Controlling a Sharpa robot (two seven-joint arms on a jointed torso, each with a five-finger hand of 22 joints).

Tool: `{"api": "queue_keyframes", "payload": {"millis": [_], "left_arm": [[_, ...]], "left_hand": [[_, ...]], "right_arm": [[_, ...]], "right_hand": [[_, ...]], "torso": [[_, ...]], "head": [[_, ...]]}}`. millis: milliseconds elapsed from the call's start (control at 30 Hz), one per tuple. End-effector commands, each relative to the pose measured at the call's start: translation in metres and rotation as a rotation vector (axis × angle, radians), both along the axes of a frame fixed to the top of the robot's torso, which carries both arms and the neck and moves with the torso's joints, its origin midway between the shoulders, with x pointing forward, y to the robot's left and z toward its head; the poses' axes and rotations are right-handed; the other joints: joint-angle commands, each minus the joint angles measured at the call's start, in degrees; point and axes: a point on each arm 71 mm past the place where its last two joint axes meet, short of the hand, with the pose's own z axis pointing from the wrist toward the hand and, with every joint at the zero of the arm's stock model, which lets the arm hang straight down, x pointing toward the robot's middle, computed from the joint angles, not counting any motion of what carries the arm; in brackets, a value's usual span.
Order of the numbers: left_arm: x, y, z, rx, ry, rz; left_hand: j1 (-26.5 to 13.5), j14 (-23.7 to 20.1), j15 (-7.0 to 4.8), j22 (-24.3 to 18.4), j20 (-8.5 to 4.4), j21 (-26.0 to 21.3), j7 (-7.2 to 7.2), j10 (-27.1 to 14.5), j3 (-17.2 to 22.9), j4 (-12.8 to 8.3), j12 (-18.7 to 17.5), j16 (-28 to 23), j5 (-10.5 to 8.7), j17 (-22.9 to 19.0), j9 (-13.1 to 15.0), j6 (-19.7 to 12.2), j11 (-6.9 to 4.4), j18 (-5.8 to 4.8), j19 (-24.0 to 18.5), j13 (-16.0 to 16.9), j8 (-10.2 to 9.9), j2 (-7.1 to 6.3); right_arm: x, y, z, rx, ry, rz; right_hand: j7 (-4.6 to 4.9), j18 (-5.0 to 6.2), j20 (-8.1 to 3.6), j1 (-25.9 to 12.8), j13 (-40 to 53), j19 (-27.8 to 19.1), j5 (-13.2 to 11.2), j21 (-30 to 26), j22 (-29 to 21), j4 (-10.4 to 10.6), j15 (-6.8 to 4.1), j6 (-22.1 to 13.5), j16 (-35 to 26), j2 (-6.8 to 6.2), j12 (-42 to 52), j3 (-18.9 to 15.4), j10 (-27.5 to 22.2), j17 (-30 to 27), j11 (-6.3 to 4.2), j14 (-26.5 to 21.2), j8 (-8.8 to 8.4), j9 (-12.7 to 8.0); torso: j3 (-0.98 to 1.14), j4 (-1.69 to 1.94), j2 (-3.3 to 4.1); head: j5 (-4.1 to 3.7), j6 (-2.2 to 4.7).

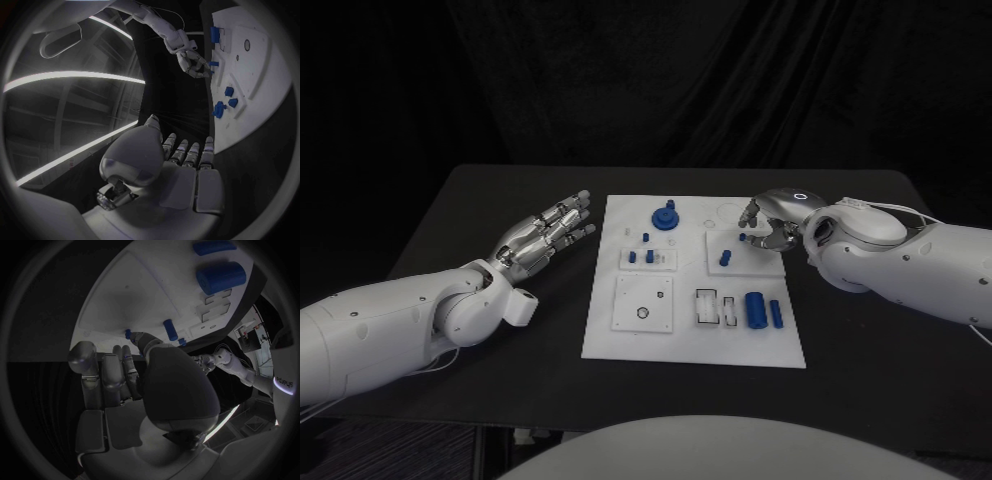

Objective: Assemble the parts on the task board

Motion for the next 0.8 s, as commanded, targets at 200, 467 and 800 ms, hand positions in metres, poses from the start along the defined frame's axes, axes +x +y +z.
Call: {"api": "queue_keyframes", "payload": {"millis": [200,467,800], "left_arm": [[-0.001,0.002,0.017,-0.158,-0.194,0.022],[-0.001,0.002,0.016,-0.157,-0.186,0.017],[-0.001,0.002,0.013,-0.154,-0.169,0.009]], "left_hand": [[1.3,0.0,0.71,-0.2,-0.14,-0.1,0.36,0.0,-0.5,-0.2,0.3,-0.2,1.12,-0.1,0.0,0.4,0.62,-0.83,0.0,0.1,-0.2,0.00],[1.7,0.0,1.13,-0.3,0.06,0.0,0.51,0.0,-0.6,0.0,0.5,-0.2,1.88,-0.1,0.0,0.4,1.09,-1.08,0.1,0.1,-0.2,0.24],[2.4,0.2,2.14,-0.4,1.37,0.1,1.39,0.0,-0.5,0.1,0.6,-0.1,3.13,0.0,0.1,1.3,1.69,-0.91,0.4,0.1,0.0,0.40]], "right_arm": [[0.000,0.003,-0.007,-0.006,0.003,0.009],[-0.001,0.006,-0.015,0.003,0.012,0.015],[-0.001,0.006,-0.024,0.030,0.018,0.012]], "right_hand": [[-0.09,0.58,0.08,0.2,-0.9,0.4,0.4,0.6,6.7,0.1,0.08,0.2,0.3,0.04,0.3,0.3,1.9,-0.1,-0.19,0.4,0.15,0.2],[-0.17,0.60,-0.25,1.0,-2.3,0.6,1.2,0.6,6.6,-0.5,-0.26,3.0,0.1,0.43,0.2,0.4,3.7,-0.7,-0.58,0.5,2.29,1.8],[-0.22,0.48,-0.75,3.0,-3.4,1.2,3.6,1.7,6.9,-2.2,-0.84,4.1,0.1,1.87,0.6,1.2,6.0,-0.9,-1.22,1.0,4.45,4.0]], "torso": [[-0.06,-0.01,0.01],[-0.11,-0.01,-0.10],[-0.23,0.06,-0.10]], "head": [[-0.02,0.00],[-0.10,0.00],[-0.08,0.00]]}}
